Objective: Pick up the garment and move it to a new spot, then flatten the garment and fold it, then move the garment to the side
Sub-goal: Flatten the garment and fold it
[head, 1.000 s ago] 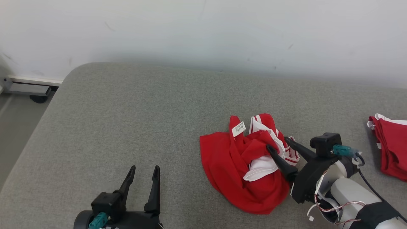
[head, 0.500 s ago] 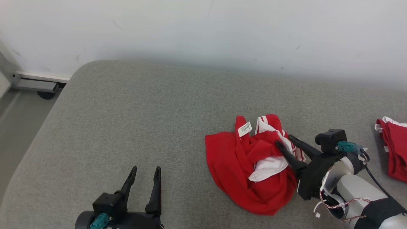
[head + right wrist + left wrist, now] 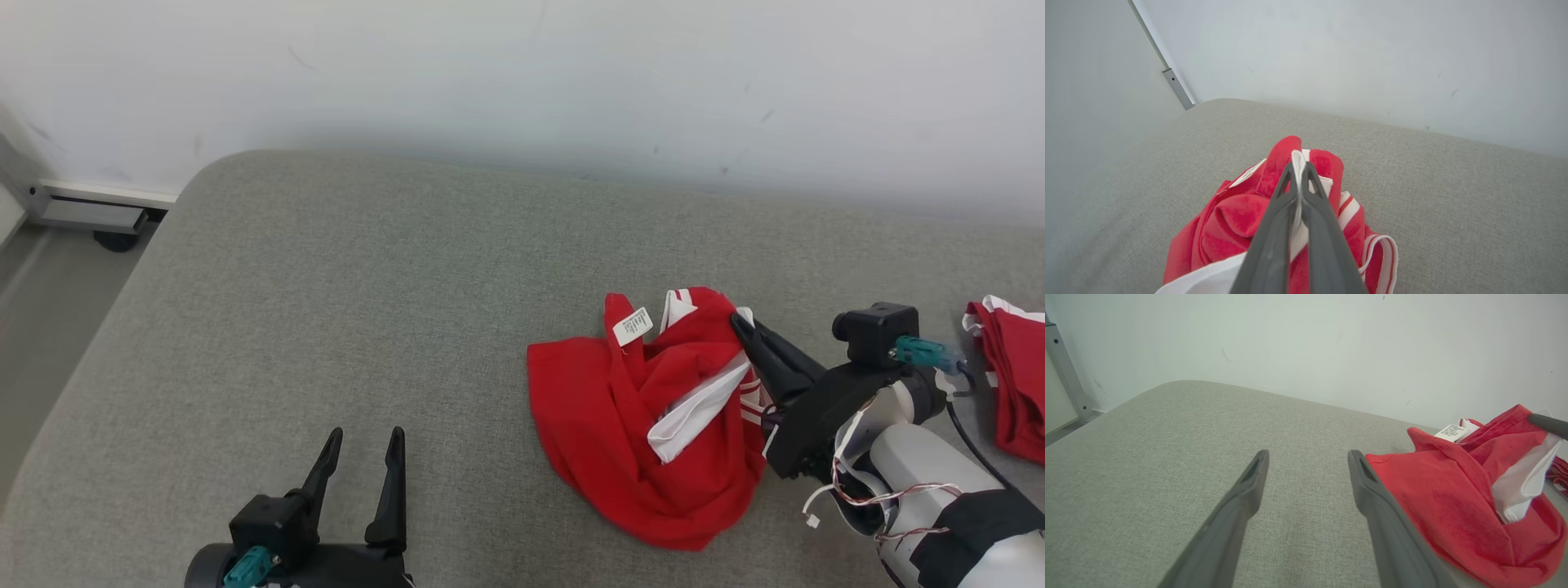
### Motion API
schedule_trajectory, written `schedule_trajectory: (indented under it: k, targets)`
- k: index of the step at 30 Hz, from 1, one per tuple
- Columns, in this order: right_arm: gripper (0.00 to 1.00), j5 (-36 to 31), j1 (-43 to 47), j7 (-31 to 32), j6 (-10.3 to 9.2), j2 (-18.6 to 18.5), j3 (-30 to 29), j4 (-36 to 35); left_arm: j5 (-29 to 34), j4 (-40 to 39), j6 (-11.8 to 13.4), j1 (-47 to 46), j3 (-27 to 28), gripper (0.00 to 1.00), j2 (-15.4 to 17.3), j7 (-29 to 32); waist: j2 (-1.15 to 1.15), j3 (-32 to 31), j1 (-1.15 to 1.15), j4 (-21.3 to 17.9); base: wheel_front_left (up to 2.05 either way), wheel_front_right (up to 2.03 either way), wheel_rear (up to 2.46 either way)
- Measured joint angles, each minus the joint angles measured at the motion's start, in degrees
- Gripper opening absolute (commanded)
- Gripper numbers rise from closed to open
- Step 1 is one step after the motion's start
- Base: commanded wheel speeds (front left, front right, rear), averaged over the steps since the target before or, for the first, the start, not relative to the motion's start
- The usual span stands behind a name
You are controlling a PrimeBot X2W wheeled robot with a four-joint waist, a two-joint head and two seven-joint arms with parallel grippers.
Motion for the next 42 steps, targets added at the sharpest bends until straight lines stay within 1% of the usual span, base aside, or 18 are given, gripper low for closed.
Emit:
schedule_trajectory:
  k: [4, 7, 10, 15, 16, 18, 19, 30, 35, 36, 37, 39, 41, 42]
  targets:
    - [0.0, 1.48, -0.03, -1.92, 0.0, 0.14, -1.78, -1.48, -0.08, 0.2, 0.0, 0.12, 0.14, 1.0, -0.01, 0.0, 0.0, -0.35, 0.0, -0.82, 0.0, 0.0, 0.0]
    - [0.0, 3.88, -0.04, -2.96, 0.0, 0.1, -3.61, -2.98, -0.08, 0.26, 0.0, 0.21, 0.18, 1.0, -0.01, 0.0, 0.0, -0.65, 0.0, -1.53, 0.0, 0.0, 0.0]
    - [0.0, 3.65, 0.24, -2.27, 0.0, -0.42, -0.63, -3.42, -0.07, 0.38, 0.0, 0.23, 0.03, 1.0, -0.01, 0.0, 0.0, -0.93, 0.0, -2.3, 0.0, 0.0, 0.0]
    - [0.0, 3.61, 1.74, -1.67, 0.0, -0.93, 1.23, -3.12, -0.07, 0.59, 0.0, 0.17, -0.98, 1.0, -0.15, 0.01, 0.0, -1.2, 0.0, -2.73, 0.0, 0.0, 0.0]
    - [0.16, 3.5, 1.74, -1.33, 0.01, -0.96, 1.72, -2.99, -0.07, 0.65, -0.01, 0.15, -1.11, 1.0, -0.2, 0.02, 0.0, -1.2, 0.0, -2.69, 0.0, 0.0, 0.0]
    - [0.71, 3.36, 1.72, -0.85, 0.0, -0.9, 2.53, -2.58, -0.07, 0.88, -0.05, 0.09, -1.33, 1.0, -0.37, 0.25, 0.0, -1.28, 0.01, -2.39, 0.0, 0.0, 0.0]
    - [1.0, 3.36, 1.72, -0.85, 0.0, -0.82, 2.66, -2.55, -0.07, 0.88, -0.05, 0.09, -1.29, 1.0, -0.37, 0.25, 0.0, -1.3, 0.01, -2.32, 0.0, 0.0, 0.0]
    - [1.0, 3.3, 1.62, -0.92, 0.0, -1.35, 2.9, -2.6, -0.07, 1.03, -0.05, 0.15, -1.11, 1.0, -0.36, 0.25, 0.0, -1.53, 0.01, -2.02, 0.0, 0.0, 0.0]
    - [1.0, 3.31, 1.62, -1.88, 0.01, -1.65, 2.26, -3.03, -0.07, 1.12, -0.04, 0.17, -1.11, 1.0, -0.36, 0.25, 0.0, -1.57, 0.01, -2.23, 0.0, 0.0, 0.0]
    - [0.87, 3.31, 1.62, -1.98, 0.0, -1.77, 2.14, -3.12, -0.07, 1.12, -0.05, 0.17, -1.1, 1.0, -0.36, 0.25, 0.0, -1.57, 0.01, -2.29, 0.0, 0.0, 0.0]
    - [0.64, 3.31, 1.63, -1.99, 0.0, -2.07, 2.11, -3.2, -0.07, 1.13, -0.04, 0.18, -1.1, 1.0, -0.36, 0.25, 0.0, -1.57, 0.01, -2.41, 0.0, 0.0, 0.0]
    - [0.34, 3.31, 1.63, -1.99, 0.0, -2.22, 2.11, -3.2, -0.07, 1.14, -0.04, 0.18, -1.1, 1.0, -0.36, 0.25, 0.0, -1.57, 0.01, -2.46, 0.0, 0.0, 0.0]
    - [0.23, 3.31, 1.63, -2.0, 0.0, -2.44, 2.12, -3.15, -0.07, 1.16, -0.04, 0.18, -1.11, 1.0, -0.36, 0.25, 0.0, -1.55, 0.01, -2.54, 0.0, 0.0, 0.0]
    - [0.04, 3.31, 1.63, -2.0, 0.0, -2.46, 2.13, -3.1, -0.07, 1.18, -0.05, 0.18, -1.12, 1.0, -0.35, 0.25, 0.0, -1.54, 0.01, -2.56, 0.0, 0.0, 0.0]
